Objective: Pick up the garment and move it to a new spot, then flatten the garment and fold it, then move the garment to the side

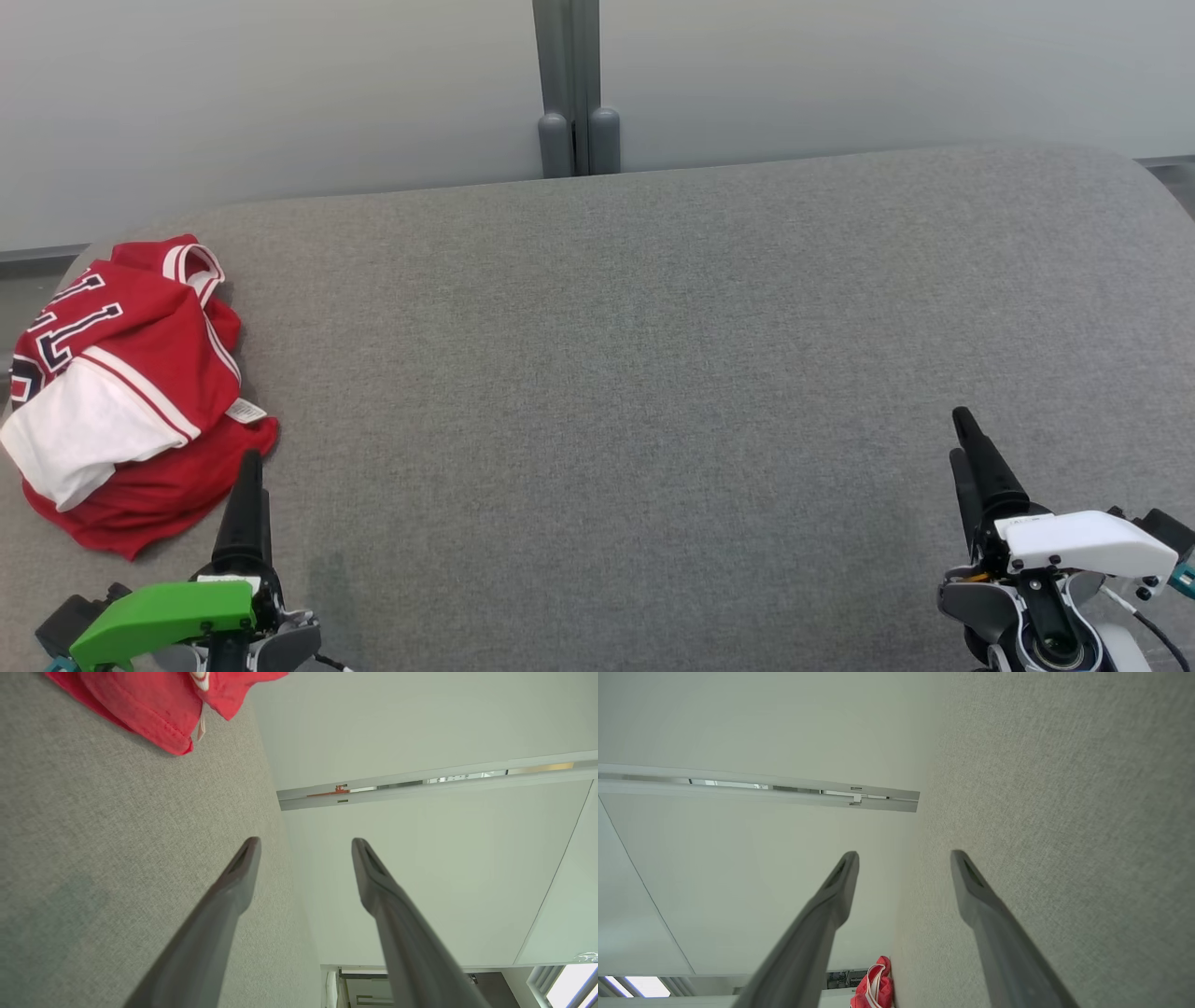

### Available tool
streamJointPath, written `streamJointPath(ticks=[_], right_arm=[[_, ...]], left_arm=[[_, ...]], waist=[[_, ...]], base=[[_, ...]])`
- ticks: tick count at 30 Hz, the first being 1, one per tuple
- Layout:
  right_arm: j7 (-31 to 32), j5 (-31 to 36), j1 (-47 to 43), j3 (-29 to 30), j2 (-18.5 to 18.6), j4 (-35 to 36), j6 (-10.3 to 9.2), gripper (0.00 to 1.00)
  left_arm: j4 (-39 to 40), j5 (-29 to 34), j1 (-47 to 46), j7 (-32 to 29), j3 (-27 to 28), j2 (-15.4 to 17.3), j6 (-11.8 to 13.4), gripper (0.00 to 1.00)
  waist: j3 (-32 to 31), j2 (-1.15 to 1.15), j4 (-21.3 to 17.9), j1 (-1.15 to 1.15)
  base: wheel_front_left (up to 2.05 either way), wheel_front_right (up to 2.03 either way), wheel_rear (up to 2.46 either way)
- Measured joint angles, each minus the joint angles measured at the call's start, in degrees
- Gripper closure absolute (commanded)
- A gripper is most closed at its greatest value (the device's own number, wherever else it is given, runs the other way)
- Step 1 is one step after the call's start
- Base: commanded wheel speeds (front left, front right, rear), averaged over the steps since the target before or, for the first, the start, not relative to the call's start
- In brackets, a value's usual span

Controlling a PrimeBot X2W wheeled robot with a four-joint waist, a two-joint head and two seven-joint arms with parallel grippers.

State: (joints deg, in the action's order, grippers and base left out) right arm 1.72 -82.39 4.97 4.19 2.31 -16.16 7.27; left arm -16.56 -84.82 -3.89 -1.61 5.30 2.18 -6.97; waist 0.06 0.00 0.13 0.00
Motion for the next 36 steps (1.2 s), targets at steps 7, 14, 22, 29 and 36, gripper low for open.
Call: streamJointPath(ticks=[7, 14, 22, 29, 36], right_arm=[[-1.7, 8.32, 0.04, 0.05, 0.02, 0.12, 0.01, 0.0], [-3.3, 17.3, 0.05, -0.44, 0.04, 0.05, 0.01, 0.0], [-4.9, 25.58, 0.06, -1.86, 0.07, -0.07, 0.01, 0.0], [-6.22, 32.17, 0.06, -3.03, 0.1, -0.34, 0.01, 0.0], [-7.42, 37.99, 0.05, -3.14, 0.14, -0.66, 0.01, 0.0]], left_arm=[[1.14, 6.91, -0.01, 1.67, -0.46, 0.02, 1.32, 0.0], [2.61, 15.23, 0.01, 3.26, -1.63, 0.03, 2.54, 0.0], [3.16, 24.69, 0.04, 4.75, -3.21, 0.07, 3.18, 0.0], [3.21, 32.2, 0.27, 6.16, -4.45, 0.1, 3.79, 0.0], [3.16, 38.63, 0.69, 7.37, -5.48, 0.12, 3.99, 0.0]], waist=[[-0.05, 0.0, 0.14, 0.0], [-0.14, 0.0, 0.22, 0.0], [-0.34, 0.0, 0.22, 0.0], [-0.49, 0.0, 0.24, 0.0], [-0.62, 0.0, 0.39, 0.0]], base=[[0.0, 0.0, 0.0], [0.0, 0.0, 0.0], [0.0, 0.0, 0.0], [0.0, 0.0, 0.0], [0.0, 0.0, 0.0]])
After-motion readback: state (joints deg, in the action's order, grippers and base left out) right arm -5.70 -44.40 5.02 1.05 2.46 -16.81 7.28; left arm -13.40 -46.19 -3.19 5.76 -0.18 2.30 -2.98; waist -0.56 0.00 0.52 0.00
